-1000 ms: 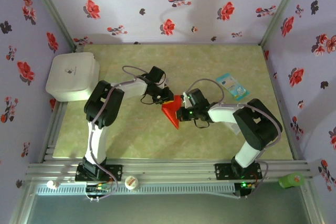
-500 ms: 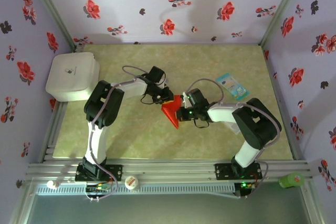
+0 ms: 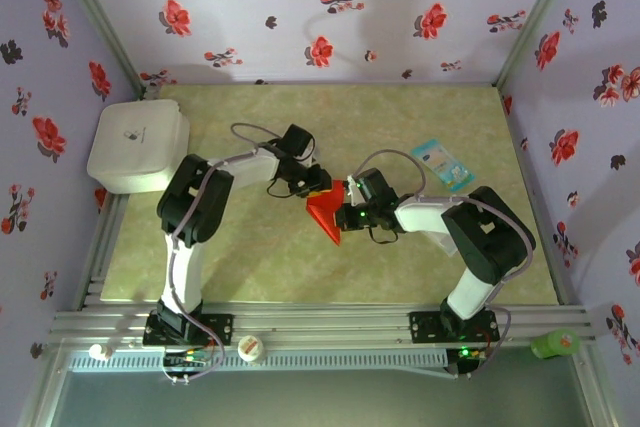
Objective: Fold a paper plane with a square sheet of paper (pick it up from the middle)
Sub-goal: Third fold the triangle at the center of the table.
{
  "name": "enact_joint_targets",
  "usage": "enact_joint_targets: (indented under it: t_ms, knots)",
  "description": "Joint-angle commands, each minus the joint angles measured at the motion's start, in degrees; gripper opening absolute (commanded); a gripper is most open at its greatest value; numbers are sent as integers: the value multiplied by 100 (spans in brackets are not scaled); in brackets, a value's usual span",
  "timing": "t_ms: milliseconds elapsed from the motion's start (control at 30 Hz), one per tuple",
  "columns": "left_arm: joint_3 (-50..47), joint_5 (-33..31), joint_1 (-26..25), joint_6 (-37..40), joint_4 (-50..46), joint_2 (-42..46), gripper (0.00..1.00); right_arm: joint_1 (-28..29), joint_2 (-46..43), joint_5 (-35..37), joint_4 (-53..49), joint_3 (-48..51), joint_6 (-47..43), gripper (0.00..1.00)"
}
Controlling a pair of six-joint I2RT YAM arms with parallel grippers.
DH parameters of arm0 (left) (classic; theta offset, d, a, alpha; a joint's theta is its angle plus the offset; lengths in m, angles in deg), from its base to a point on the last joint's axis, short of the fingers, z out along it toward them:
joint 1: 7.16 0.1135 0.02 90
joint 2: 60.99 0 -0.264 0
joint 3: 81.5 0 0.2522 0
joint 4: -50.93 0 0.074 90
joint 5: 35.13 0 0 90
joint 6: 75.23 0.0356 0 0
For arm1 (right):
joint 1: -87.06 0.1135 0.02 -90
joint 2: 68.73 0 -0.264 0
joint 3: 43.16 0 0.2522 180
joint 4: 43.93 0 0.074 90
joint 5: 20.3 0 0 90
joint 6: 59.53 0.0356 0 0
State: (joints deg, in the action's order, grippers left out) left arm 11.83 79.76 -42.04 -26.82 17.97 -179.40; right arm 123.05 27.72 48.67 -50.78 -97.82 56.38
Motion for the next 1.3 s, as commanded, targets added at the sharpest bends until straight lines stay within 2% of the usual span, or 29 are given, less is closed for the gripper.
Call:
enact_joint_targets:
  t_ms: [0, 100, 200, 333, 433, 500, 633, 867, 1267]
  knots:
    - [114, -187, 24, 38, -130, 486, 40, -40, 116, 159, -261, -102, -139, 0]
    - [-86, -305, 24, -35, -14, 730, 43, -39, 121, 148, -262, -120, -131, 0]
    - [-380, -352, 33, -109, 86, 1002, 39, -44, 140, 138, -285, -137, -137, 0]
    - [-974, -282, 16, -549, 520, 1402, 20, -39, 131, 152, -286, -140, -127, 0]
    - [-1555, -91, -23, -1055, 1189, 1690, 4, -39, 88, 255, -223, -78, -78, 0]
    - [-1919, 19, -67, -1412, 1718, 1818, 0, -39, 60, 270, -183, -47, -77, 0]
    - [-2421, 259, -131, -2036, 2653, 1758, 0, -39, 71, 243, -212, -62, -92, 0]
    - [-2679, 461, -204, -2293, 3061, 1524, 0, -39, 120, 241, -246, -82, -52, 0]
    - [-2611, 500, -349, -1929, 2463, 1341, 0, -40, 117, 228, -293, -102, -70, 0]
